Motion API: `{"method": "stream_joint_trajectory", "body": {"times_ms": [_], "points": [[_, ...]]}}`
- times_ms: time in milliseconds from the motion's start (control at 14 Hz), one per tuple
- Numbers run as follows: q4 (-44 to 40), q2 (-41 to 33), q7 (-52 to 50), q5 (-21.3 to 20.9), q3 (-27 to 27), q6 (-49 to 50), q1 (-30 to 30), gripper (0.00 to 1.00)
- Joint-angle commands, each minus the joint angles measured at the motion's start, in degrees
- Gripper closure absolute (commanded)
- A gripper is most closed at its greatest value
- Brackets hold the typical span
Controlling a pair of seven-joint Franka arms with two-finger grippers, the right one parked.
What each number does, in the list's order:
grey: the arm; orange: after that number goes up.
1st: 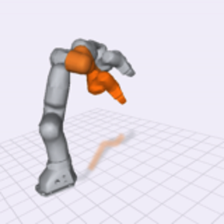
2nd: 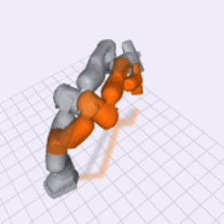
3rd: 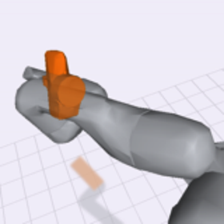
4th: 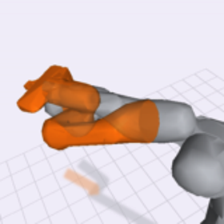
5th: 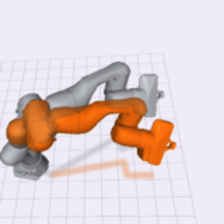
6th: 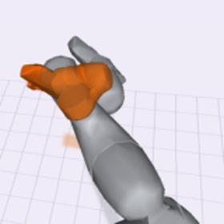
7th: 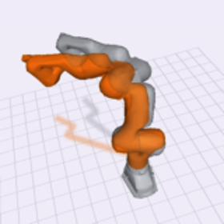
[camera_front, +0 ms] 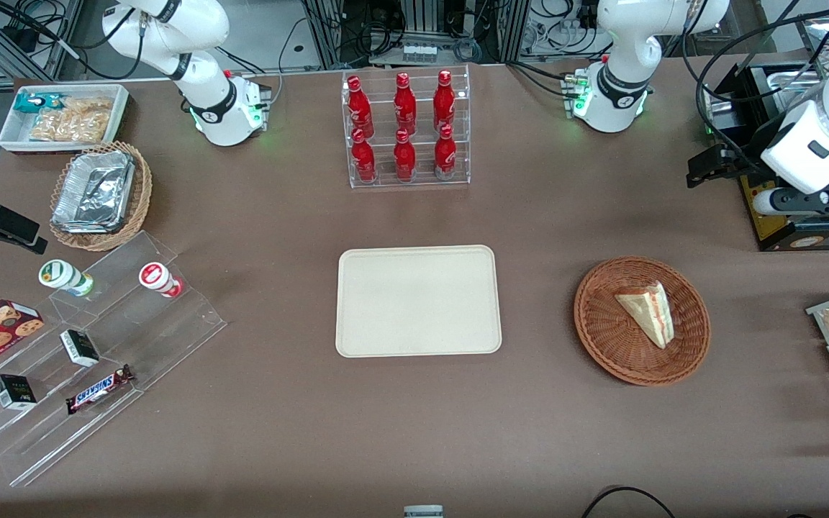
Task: Place sandwich from basket to tray
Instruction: 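Move the left gripper down over the sandwich in the wicker basket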
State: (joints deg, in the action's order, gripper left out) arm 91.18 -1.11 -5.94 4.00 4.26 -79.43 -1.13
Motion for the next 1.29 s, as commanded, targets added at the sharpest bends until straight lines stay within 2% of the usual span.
{"method": "stream_joint_trajectory", "body": {"times_ms": [0, 286, 500, 1000, 1214], "points": [[-0.6, 1.1, 1.5, 0.1, -0.6, -0.7, -0.3, 0.00], [1.0, 5.5, 0.7, -3.6, -0.5, -5.0, -0.5, 0.00], [3.3, 9.6, 0.7, -4.3, -0.6, -8.0, -0.3, 0.00], [20.9, 12.5, 0.3, -5.2, -1.5, -34.0, 0.0, 0.00], [26.2, 13.0, -5.0, -5.1, -2.2, -43.4, 0.0, 0.00]]}}
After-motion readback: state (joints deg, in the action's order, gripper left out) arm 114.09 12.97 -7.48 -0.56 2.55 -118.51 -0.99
